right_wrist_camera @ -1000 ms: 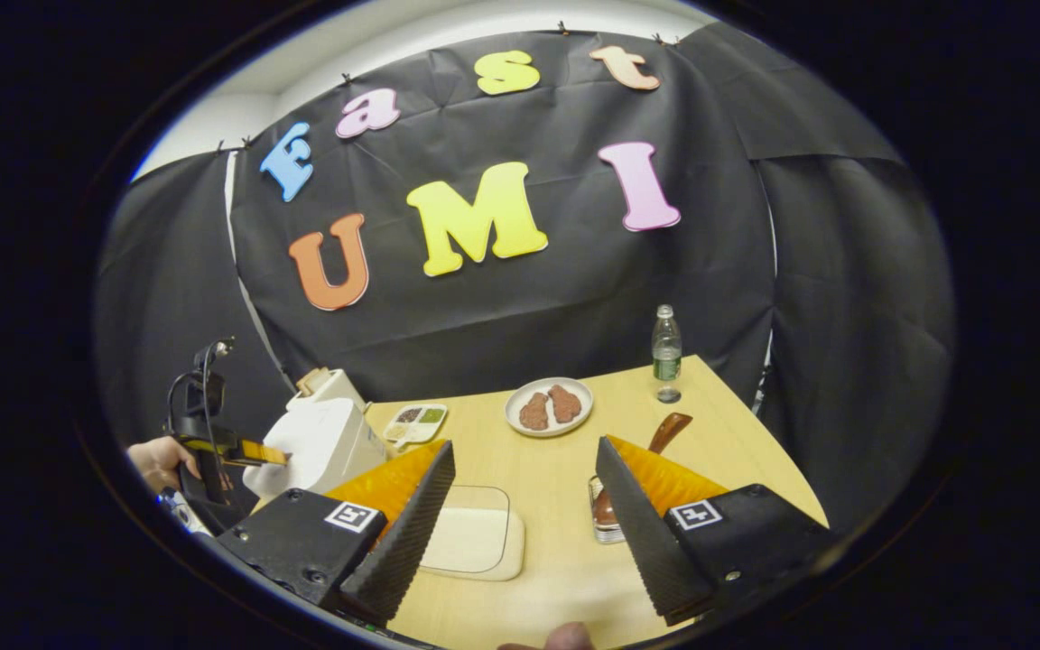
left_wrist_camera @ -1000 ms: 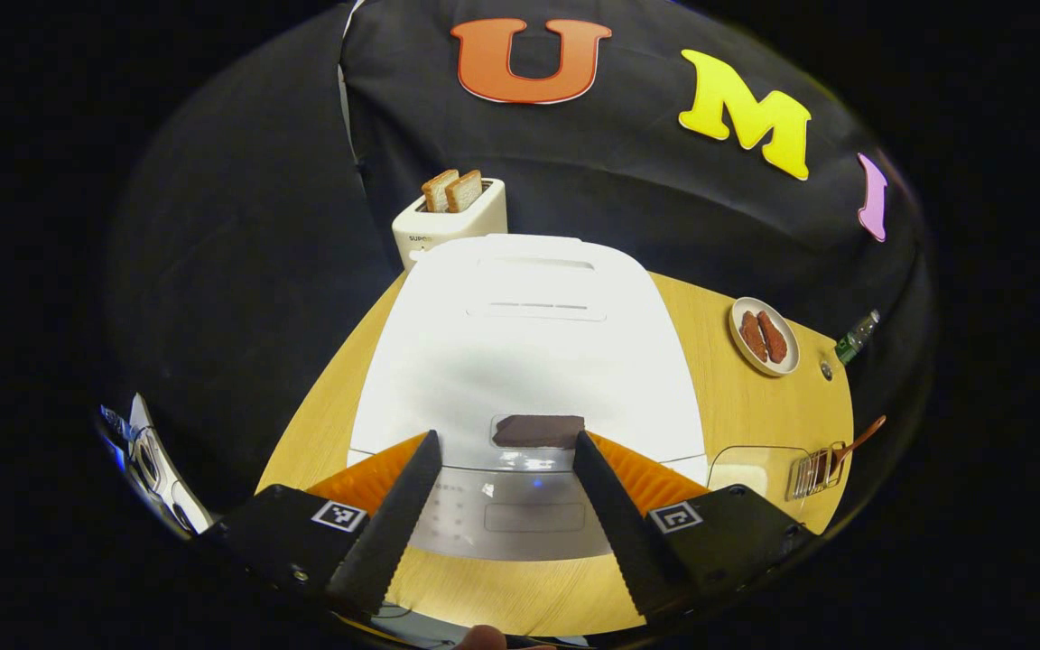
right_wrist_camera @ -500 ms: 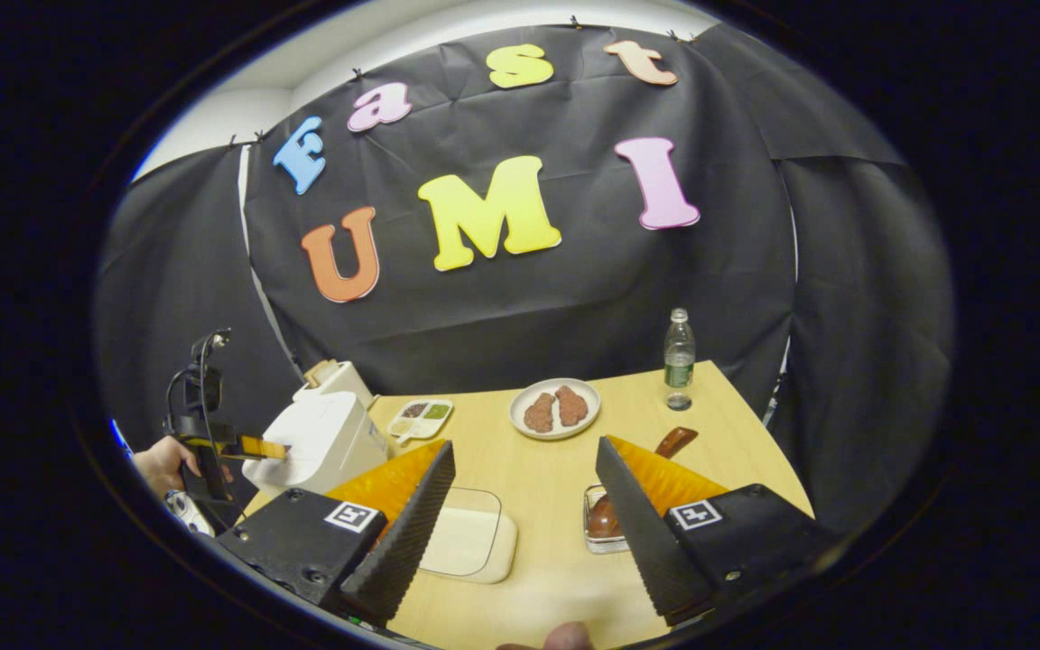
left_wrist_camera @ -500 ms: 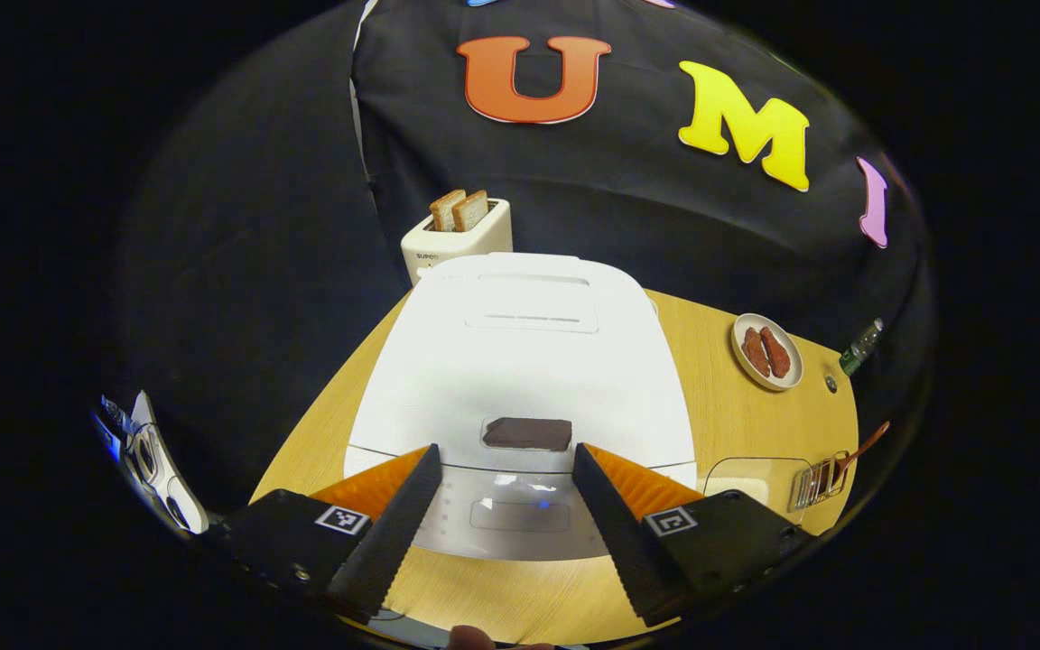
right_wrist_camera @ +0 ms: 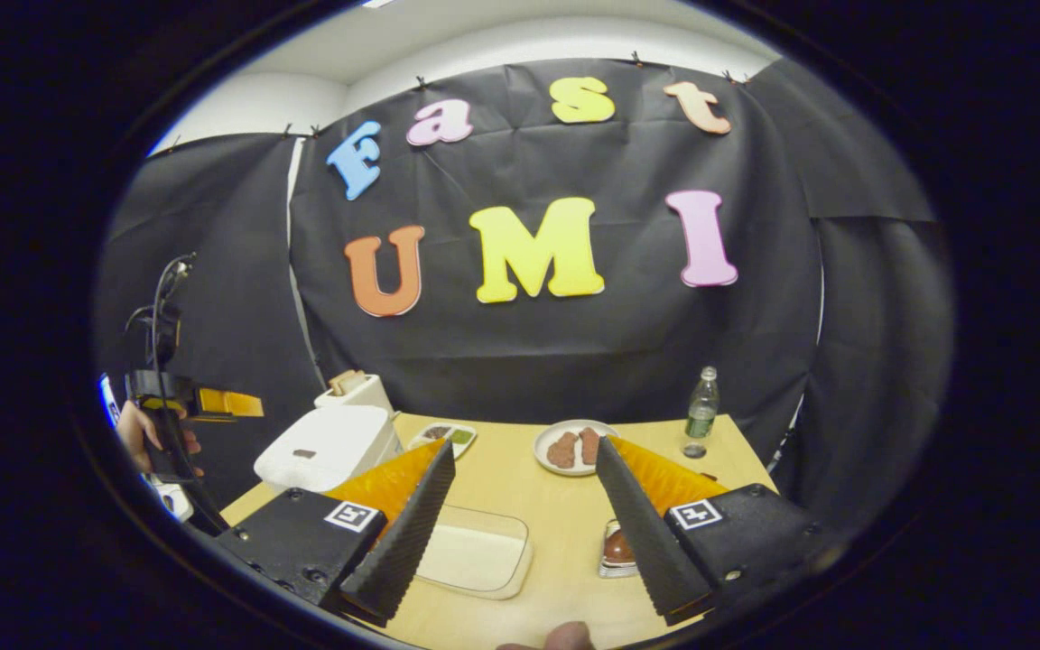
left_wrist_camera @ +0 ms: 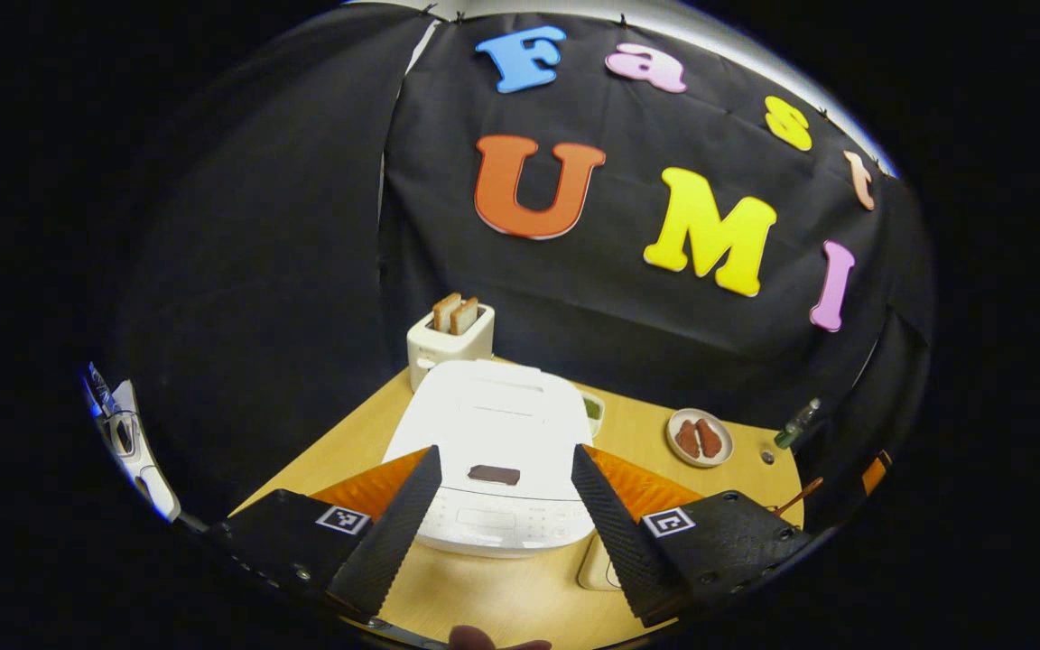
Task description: Close the left gripper, press the button to open the rice cooker; take a wooden spoon from the chopstick holder with the right hand, scoop a spoonful of rice and pour it into the rice cooker, then put the wooden spoon back into the chopstick holder.
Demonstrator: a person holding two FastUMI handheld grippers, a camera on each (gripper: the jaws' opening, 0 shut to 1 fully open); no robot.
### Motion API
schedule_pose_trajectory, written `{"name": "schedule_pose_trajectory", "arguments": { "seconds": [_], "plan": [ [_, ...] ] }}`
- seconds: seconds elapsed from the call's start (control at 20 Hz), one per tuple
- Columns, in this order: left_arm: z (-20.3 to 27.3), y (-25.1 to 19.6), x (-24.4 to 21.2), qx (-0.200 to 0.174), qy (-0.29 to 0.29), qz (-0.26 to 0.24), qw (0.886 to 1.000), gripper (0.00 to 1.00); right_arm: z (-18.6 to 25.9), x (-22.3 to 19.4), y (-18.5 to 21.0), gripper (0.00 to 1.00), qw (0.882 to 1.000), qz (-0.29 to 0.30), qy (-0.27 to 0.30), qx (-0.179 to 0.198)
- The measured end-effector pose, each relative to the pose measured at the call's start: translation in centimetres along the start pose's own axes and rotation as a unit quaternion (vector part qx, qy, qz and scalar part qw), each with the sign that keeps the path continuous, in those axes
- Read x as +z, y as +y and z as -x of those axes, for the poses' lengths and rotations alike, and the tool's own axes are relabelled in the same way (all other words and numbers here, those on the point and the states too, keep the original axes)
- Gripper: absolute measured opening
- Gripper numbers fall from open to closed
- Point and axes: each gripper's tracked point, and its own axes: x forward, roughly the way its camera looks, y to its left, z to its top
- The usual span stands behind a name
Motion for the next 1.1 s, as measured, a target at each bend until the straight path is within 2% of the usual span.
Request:
{"name": "schedule_pose_trajectory", "arguments": {
  "seconds": [0.15,0.45,0.75,1.1],
  "plan": [
    [6.4,0.2,2.0,-0.022,-0.062,-0.013,0.998,0.94,3.9,1.4,4.2,1.00,0.999,0.014,-0.030,0.000],
    [19.0,1.5,1.1,-0.064,-0.130,-0.051,0.988,0.94,14.6,1.7,12.0,0.99,0.997,0.039,-0.070,-0.009],
    [24.8,2.0,-3.2,-0.095,-0.125,-0.043,0.987,0.94,22.6,-0.1,14.9,0.99,0.995,0.055,-0.074,-0.040],
    [28.1,1.9,-4.0,-0.101,-0.130,-0.033,0.986,0.94,26.6,0.4,14.6,1.00,0.993,0.057,-0.081,-0.065]
  ]
}}
